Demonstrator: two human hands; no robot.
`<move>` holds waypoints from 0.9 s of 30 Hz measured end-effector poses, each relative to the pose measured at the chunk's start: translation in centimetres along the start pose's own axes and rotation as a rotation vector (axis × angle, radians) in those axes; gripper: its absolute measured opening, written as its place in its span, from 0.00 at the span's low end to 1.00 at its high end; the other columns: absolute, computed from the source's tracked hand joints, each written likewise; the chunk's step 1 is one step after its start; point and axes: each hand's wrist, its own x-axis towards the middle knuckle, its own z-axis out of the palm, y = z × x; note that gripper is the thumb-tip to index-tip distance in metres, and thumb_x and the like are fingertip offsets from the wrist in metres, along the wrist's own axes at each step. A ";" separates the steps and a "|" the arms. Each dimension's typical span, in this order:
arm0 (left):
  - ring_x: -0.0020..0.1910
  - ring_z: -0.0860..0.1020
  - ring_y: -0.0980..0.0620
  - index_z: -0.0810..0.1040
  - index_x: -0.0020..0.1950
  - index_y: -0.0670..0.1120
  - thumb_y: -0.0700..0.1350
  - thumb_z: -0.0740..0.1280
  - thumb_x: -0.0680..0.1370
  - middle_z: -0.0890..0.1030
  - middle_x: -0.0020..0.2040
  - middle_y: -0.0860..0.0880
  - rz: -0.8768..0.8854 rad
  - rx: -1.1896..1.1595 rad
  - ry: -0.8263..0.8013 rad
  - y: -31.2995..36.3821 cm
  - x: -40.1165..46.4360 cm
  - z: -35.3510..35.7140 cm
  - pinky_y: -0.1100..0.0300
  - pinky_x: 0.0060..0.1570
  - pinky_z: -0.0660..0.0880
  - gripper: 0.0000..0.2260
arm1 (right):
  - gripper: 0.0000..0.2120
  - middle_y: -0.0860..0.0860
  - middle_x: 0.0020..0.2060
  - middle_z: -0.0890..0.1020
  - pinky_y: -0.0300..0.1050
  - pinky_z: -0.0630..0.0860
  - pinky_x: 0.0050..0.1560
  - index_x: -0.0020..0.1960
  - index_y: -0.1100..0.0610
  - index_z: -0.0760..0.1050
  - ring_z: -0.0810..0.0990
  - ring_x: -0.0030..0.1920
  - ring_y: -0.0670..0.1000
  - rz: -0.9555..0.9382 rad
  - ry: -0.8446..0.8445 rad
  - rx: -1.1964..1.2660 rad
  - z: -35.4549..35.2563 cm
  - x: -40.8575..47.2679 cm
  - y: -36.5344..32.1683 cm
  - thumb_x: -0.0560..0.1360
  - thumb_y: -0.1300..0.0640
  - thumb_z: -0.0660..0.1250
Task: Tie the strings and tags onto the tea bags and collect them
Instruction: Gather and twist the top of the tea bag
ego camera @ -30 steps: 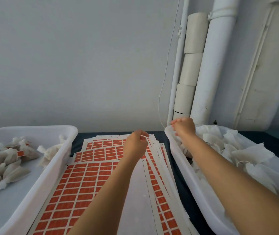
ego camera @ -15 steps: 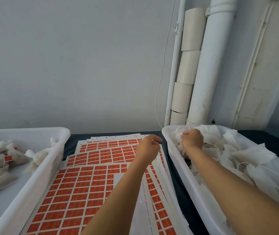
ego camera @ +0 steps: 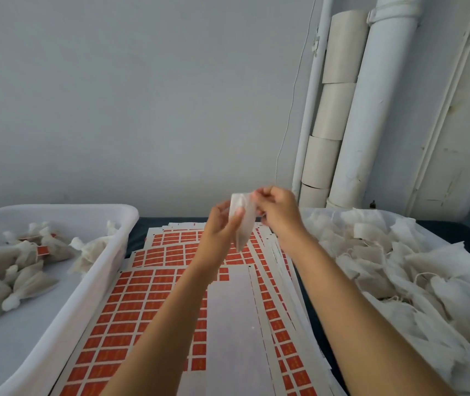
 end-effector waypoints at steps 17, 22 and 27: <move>0.35 0.74 0.61 0.73 0.45 0.49 0.50 0.59 0.80 0.77 0.39 0.50 -0.112 0.230 0.054 -8.1 -4.1 -3.3 0.76 0.32 0.70 0.08 | 0.08 0.50 0.50 0.81 0.43 0.80 0.48 0.54 0.55 0.74 0.82 0.49 0.50 0.268 -0.180 0.382 5.6 -6.4 9.1 0.78 0.54 0.63; 0.29 0.69 0.61 0.71 0.42 0.46 0.46 0.63 0.79 0.74 0.36 0.46 -0.016 0.280 0.082 -8.5 -3.9 -3.5 0.72 0.29 0.67 0.07 | 0.08 0.46 0.48 0.81 0.40 0.80 0.49 0.50 0.52 0.74 0.81 0.49 0.47 0.126 -0.163 0.233 5.7 -6.8 9.8 0.73 0.52 0.68; 0.36 0.76 0.59 0.72 0.42 0.48 0.44 0.68 0.75 0.78 0.37 0.52 0.021 0.215 0.092 -8.4 -4.0 -3.7 0.72 0.35 0.73 0.06 | 0.03 0.42 0.42 0.80 0.31 0.77 0.40 0.45 0.47 0.74 0.81 0.41 0.45 0.044 -0.160 0.008 6.3 -7.1 10.0 0.74 0.52 0.68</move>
